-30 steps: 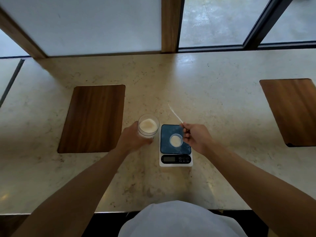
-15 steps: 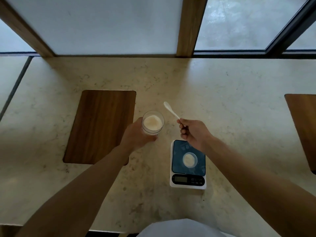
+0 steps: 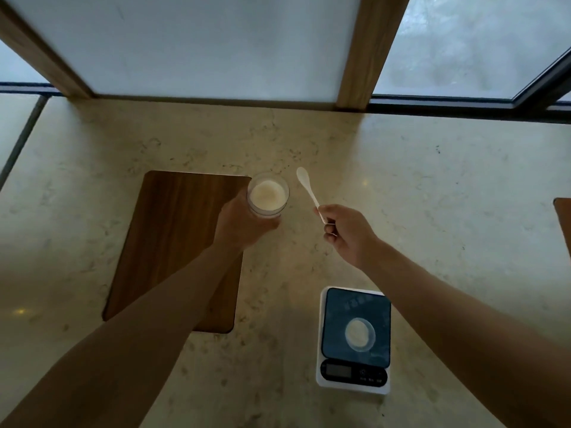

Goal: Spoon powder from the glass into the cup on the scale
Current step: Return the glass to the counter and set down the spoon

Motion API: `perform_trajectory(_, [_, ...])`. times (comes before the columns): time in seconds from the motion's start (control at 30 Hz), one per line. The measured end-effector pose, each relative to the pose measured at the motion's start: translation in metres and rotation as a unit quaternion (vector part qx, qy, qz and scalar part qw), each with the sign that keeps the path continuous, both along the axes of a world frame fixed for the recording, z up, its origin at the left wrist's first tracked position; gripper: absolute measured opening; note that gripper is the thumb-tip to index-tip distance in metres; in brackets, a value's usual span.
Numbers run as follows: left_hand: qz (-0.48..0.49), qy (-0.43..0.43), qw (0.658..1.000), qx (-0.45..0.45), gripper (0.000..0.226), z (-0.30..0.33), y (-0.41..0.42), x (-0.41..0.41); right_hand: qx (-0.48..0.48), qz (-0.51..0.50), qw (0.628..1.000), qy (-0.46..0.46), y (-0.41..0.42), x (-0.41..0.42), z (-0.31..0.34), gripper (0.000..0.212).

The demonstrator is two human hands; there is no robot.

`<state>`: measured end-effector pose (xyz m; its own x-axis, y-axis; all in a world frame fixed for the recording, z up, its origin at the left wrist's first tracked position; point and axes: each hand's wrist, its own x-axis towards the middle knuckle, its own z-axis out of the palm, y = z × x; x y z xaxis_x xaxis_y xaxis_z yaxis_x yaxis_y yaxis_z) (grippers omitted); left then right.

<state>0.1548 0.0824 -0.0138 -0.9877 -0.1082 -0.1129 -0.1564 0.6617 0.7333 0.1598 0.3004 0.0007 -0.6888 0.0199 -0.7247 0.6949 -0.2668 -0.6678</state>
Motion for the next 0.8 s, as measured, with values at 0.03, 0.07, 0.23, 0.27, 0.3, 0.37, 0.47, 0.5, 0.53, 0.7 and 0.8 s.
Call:
perform_trajectory(0.03, [0.012,0.006,1.000,0.000,0.086,0.000,0.000,-0.008,0.010,0.005,1.000,0.003,-0.002,-0.005,-0.002,0.014])
perform_trajectory(0.07, [0.024,0.009,1.000,0.001,0.085,-0.001,0.000,-0.016,0.020,0.009,1.000,0.006,-0.004,-0.010,-0.003,0.014])
perform_trajectory(0.23, [0.047,0.023,0.999,-0.011,0.084,-0.006,-0.003,-0.055,0.070,0.030,0.997,0.019,-0.011,-0.030,-0.009,0.015])
perform_trajectory(0.27, [0.054,0.030,0.998,-0.013,0.084,-0.007,-0.004,-0.063,0.080,0.036,0.996,0.024,-0.012,-0.034,-0.010,0.011])
perform_trajectory(0.3, [0.062,0.039,0.997,-0.012,0.084,-0.008,-0.005,-0.069,0.090,0.042,0.995,0.029,-0.014,-0.037,-0.010,0.008])
perform_trajectory(0.37, [0.076,0.054,0.996,-0.009,0.085,-0.009,-0.006,-0.082,0.114,0.051,0.991,0.043,-0.016,-0.045,-0.012,0.018])
perform_trajectory(0.47, [0.074,0.058,0.996,-0.006,0.087,-0.011,-0.009,-0.098,0.125,0.054,0.990,0.045,-0.022,-0.055,-0.018,0.011])
perform_trajectory(0.5, [0.074,0.058,0.996,-0.006,0.087,-0.013,-0.011,-0.103,0.129,0.057,0.989,0.049,-0.024,-0.059,-0.020,0.009])
perform_trajectory(0.53, [0.075,0.055,0.996,-0.004,0.087,-0.014,-0.012,-0.107,0.134,0.061,0.988,0.054,-0.026,-0.062,-0.022,0.009])
perform_trajectory(0.7, [0.073,0.038,0.997,0.010,0.087,-0.027,-0.018,-0.124,0.133,0.067,0.986,0.076,-0.032,-0.074,-0.031,0.010])
perform_trajectory(0.8, [0.072,0.037,0.996,0.024,0.087,-0.029,-0.020,-0.132,0.128,0.066,0.986,0.081,-0.032,-0.078,-0.033,0.009])
